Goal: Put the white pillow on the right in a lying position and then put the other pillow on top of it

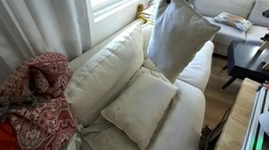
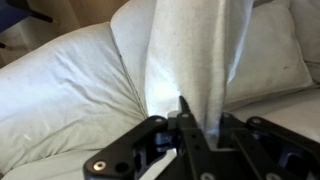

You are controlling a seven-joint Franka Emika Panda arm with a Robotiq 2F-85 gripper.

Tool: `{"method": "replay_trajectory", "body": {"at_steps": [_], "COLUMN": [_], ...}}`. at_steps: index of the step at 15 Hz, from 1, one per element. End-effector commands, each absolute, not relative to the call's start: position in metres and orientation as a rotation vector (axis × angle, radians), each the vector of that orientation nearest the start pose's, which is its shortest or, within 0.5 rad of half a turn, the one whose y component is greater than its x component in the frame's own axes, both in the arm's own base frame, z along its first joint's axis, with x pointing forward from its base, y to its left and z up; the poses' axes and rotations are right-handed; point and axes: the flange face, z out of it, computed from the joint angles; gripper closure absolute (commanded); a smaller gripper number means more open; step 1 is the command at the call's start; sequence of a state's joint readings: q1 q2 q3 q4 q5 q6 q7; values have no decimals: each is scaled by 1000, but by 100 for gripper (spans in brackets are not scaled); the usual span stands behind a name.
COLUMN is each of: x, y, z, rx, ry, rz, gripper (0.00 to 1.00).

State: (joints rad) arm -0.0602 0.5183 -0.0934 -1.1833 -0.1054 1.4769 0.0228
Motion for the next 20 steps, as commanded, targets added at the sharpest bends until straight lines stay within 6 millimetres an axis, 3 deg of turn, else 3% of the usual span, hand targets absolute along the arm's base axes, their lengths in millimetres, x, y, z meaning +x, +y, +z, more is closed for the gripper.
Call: {"method": "replay_trajectory", "body": {"at_steps": [1, 8, 9, 10, 14, 15, 16, 17, 20], "x": [674, 684, 690, 691, 691, 692, 694, 692, 682], "y": [-101, -66, -68, -65, -66, -66, -67, -62, -21], "z": [460, 413, 409, 404, 400, 400, 410, 411, 387], "rx": [-3250, -3257, -3246, -3245, -3244, -3244, -3258, -3255, -3173], "ry": [173, 9, 75, 67, 68, 68, 30, -6, -278], "rz": [420, 332, 354, 361, 370, 369, 337, 366, 459], "gripper": [96, 96, 96, 83, 83, 96, 96, 96, 96]}}
